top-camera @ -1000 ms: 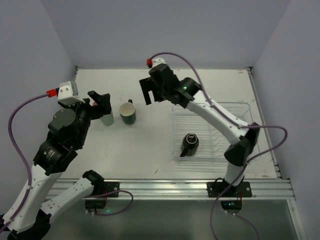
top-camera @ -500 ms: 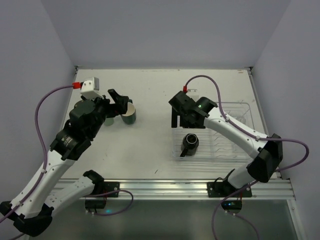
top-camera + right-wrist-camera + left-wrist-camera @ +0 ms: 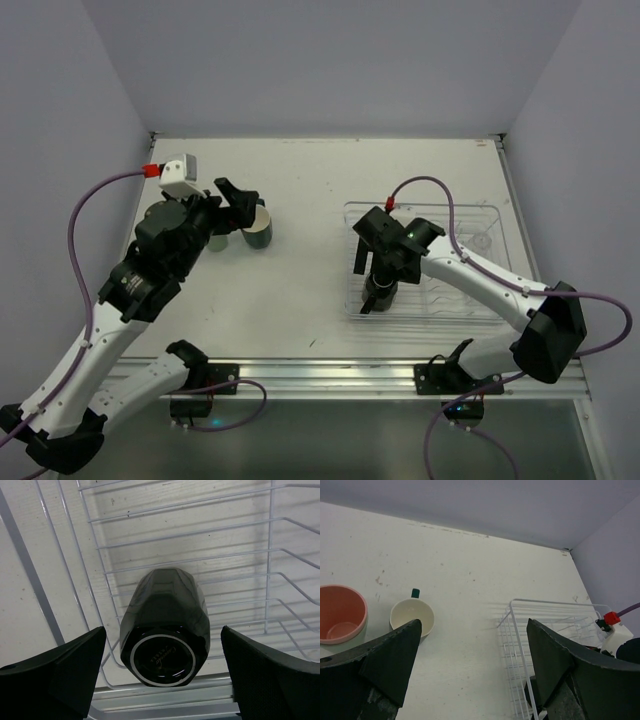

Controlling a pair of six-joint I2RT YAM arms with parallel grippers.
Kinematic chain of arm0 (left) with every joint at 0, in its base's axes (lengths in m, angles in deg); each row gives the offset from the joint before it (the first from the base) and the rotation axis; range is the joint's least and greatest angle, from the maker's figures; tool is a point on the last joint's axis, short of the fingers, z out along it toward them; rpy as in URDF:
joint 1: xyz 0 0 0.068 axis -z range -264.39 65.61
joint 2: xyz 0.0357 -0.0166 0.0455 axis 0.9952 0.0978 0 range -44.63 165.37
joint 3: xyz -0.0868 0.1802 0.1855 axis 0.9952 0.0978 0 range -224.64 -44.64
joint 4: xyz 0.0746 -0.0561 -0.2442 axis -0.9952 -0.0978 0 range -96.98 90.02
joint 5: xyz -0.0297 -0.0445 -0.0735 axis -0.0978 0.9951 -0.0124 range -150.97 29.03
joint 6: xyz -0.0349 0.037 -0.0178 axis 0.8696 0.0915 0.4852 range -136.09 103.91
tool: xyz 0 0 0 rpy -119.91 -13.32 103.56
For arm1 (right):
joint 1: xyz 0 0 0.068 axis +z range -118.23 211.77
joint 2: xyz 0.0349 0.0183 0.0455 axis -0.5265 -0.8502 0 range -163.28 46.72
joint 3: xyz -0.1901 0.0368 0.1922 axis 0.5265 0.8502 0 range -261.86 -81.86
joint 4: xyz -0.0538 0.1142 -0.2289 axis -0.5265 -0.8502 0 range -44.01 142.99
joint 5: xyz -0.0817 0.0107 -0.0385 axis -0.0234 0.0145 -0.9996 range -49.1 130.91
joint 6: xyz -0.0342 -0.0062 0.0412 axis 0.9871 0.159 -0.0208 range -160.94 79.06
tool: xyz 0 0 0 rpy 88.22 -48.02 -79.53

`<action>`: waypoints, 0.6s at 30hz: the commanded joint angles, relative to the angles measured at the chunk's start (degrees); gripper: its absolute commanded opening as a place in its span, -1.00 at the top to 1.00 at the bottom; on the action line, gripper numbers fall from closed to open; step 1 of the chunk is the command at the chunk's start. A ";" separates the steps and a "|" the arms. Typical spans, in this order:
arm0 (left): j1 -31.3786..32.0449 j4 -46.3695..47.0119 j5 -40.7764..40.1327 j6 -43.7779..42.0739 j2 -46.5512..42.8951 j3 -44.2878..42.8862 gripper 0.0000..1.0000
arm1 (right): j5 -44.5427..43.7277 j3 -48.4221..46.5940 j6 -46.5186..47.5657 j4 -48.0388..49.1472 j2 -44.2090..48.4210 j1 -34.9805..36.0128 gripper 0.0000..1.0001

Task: Unload the cups from the dish rack

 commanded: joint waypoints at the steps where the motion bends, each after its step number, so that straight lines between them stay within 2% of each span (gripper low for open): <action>1: -0.21 2.69 0.47 1.10 0.01 0.30 -0.79 | 2.06 2.09 -2.45 4.40 1.72 -0.34 -0.98; 9: -0.21 3.22 0.38 1.10 0.37 1.18 -0.79 | 4.71 5.96 -2.10 8.01 1.28 -0.25 -0.98; 18: -0.21 2.96 -0.15 0.92 -0.07 1.97 -0.80 | 5.24 6.84 -2.36 8.63 0.40 -0.26 -0.88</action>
